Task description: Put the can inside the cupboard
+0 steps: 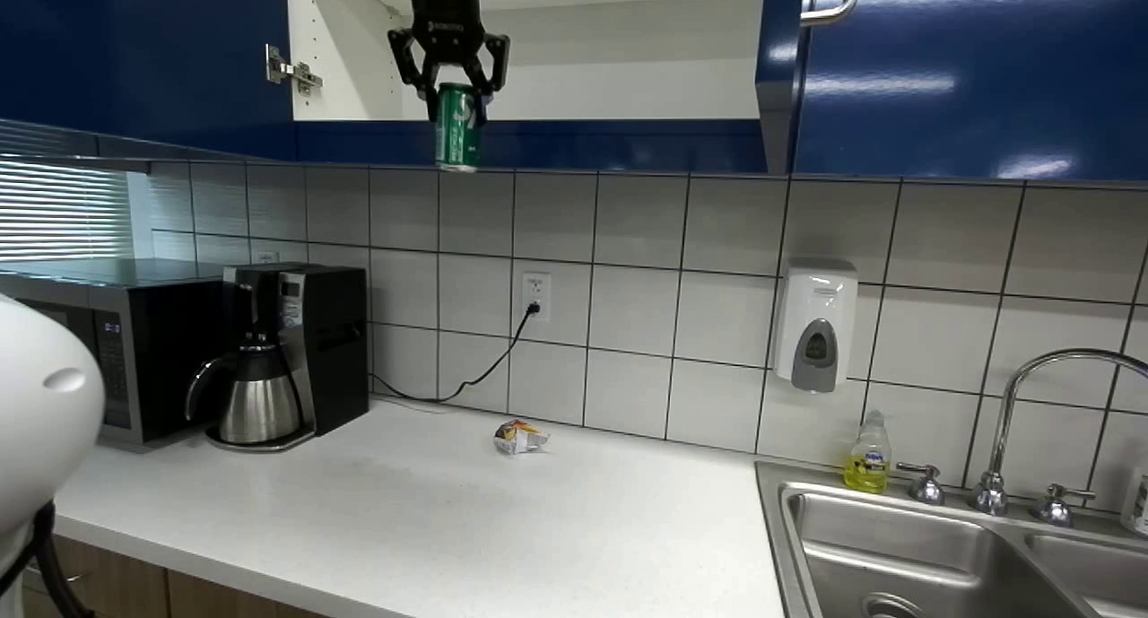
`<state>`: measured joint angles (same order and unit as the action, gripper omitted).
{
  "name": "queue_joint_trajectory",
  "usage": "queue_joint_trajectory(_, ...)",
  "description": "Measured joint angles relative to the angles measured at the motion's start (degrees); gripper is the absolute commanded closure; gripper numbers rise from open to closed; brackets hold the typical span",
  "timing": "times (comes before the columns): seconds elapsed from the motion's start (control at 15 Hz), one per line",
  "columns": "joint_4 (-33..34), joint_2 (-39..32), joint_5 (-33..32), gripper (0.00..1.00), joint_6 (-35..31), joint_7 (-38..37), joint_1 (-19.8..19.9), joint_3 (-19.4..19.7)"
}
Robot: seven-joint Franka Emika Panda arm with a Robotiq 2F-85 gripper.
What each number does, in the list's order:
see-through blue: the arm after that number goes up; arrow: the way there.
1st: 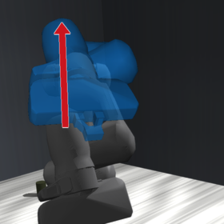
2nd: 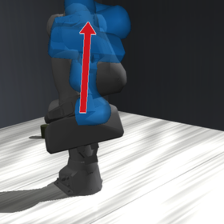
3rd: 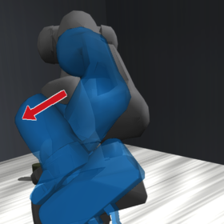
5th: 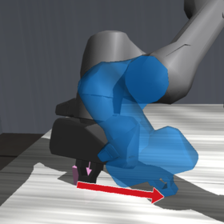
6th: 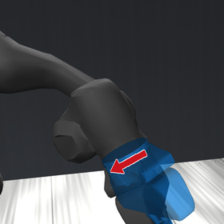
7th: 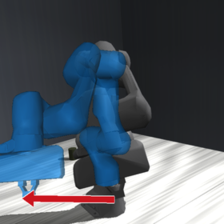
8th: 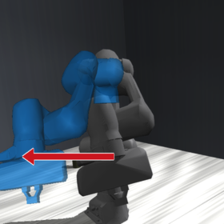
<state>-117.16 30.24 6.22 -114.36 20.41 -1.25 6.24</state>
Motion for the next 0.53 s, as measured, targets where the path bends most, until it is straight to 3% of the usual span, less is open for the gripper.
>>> queue_joint_trajectory(0.53, 9.44, -3.27, 0.0, 0.62, 0.9, -4.1, -0.26, -1.64)
